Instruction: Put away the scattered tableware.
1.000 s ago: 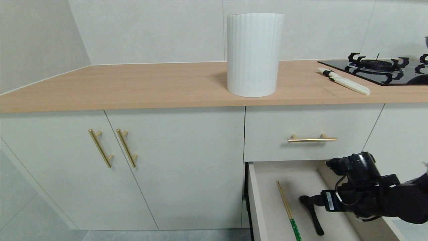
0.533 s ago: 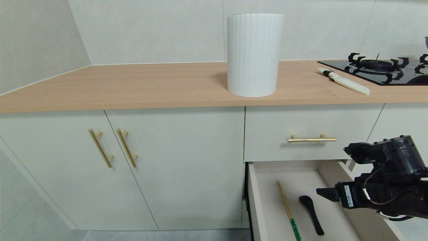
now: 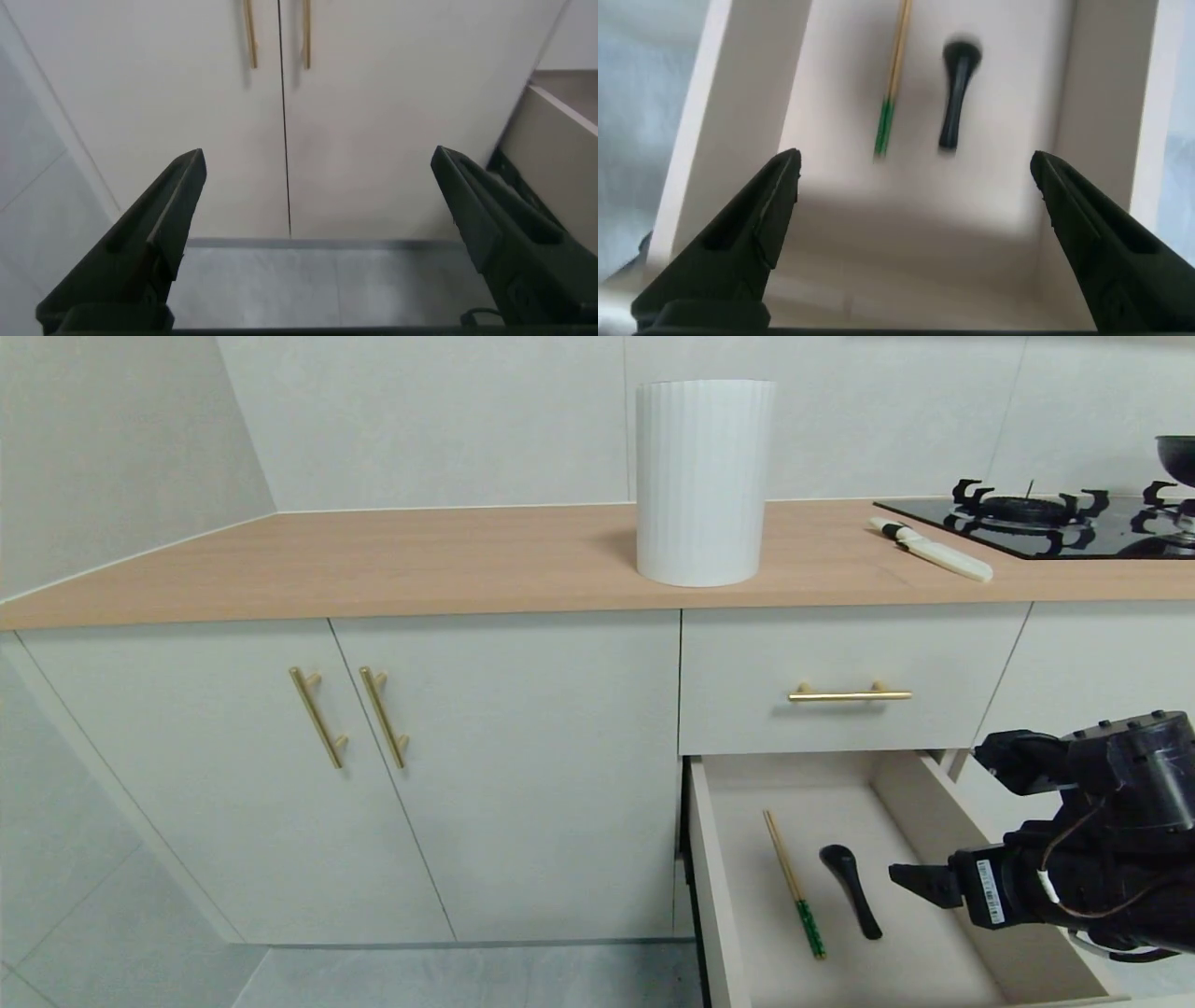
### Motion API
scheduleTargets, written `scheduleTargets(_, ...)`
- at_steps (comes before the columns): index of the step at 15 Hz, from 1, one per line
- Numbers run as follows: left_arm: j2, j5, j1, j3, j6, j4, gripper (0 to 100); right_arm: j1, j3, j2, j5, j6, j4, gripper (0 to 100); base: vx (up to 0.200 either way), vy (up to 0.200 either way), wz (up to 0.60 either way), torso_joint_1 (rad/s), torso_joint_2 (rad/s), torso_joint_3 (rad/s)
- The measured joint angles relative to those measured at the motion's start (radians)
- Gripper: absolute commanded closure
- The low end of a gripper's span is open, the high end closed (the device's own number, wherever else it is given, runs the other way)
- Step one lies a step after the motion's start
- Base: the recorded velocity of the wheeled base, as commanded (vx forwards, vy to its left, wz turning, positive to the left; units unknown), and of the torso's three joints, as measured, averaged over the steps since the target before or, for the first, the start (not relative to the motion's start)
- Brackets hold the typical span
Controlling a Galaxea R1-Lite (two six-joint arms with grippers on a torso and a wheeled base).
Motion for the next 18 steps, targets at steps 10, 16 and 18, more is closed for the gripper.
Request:
scheduleTargets(10,0.0,0.0,0.0,0.0,0.0,0.0,0,0.063,0.021,-0.023,0.004,-0.125,0.183,0,-0.02,0.0,0.0,0.0,0.0,0.0)
scheduleTargets(16,0.0,0.0,0.0,0.0,0.0,0.0,0,0.19,0.067,-0.047,0.0,-0.155,0.257,0,0.0,0.0,0.0,0.0,0.0,0.0)
scheduleTargets(18,0.0,0.0,0.0,0.0,0.0,0.0,0,0.224,0.088,-0.045,0.001,-0.191,0.273,0,0.0,0.0,0.0,0.0,0.0,0.0)
